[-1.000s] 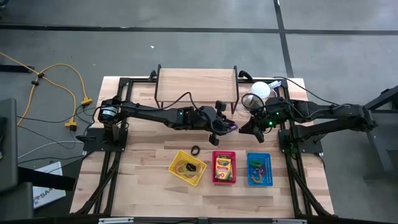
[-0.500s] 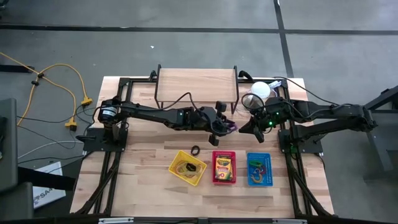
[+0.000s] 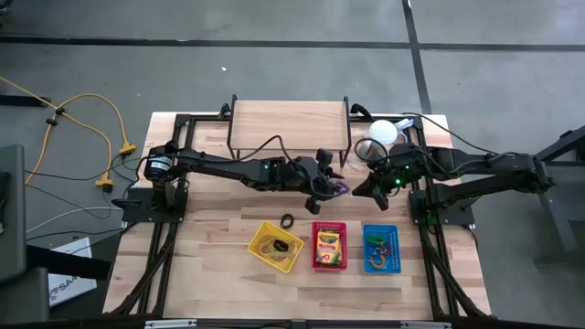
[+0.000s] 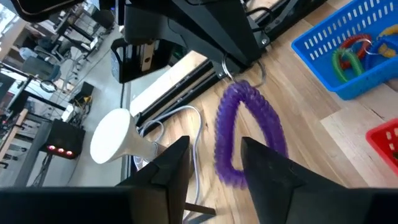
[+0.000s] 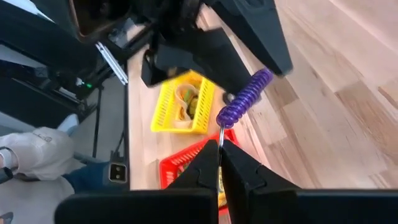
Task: Pick & Place Office Desk Supplies
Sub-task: Put the violet spring keychain into the blue bin
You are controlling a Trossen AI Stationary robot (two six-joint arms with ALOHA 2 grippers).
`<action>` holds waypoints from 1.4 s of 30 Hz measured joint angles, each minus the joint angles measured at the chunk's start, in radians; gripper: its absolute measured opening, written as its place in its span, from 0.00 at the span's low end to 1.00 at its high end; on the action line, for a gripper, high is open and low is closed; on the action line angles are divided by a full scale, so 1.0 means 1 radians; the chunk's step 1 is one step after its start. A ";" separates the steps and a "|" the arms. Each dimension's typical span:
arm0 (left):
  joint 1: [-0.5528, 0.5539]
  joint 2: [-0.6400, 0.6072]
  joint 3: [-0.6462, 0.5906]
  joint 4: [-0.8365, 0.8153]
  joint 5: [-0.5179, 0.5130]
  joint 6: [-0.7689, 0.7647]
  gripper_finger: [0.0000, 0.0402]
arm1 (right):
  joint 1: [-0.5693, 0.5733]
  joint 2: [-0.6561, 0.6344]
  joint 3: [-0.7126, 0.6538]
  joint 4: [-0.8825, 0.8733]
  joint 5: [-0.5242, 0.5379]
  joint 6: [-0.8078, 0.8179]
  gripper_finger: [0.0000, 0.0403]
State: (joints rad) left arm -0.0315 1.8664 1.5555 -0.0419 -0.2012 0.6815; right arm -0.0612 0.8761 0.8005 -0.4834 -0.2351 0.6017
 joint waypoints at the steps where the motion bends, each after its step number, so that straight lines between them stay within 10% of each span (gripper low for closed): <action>1: 0.000 0.000 0.000 -0.009 0.000 0.000 0.34 | 0.000 0.000 0.000 -0.016 0.000 0.000 0.01; 24: -0.070 0.000 0.000 -0.070 0.021 -0.024 0.34 | 0.117 0.000 0.000 -0.385 -0.198 0.255 0.01; 42: -0.070 0.000 0.000 -0.137 0.013 -0.049 0.34 | 0.455 0.069 0.000 -0.471 0.049 0.563 0.01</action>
State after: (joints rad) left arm -0.1017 1.8664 1.5555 -0.1788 -0.1883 0.6323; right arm 0.3940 0.9453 0.8005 -0.9540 -0.1866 1.1647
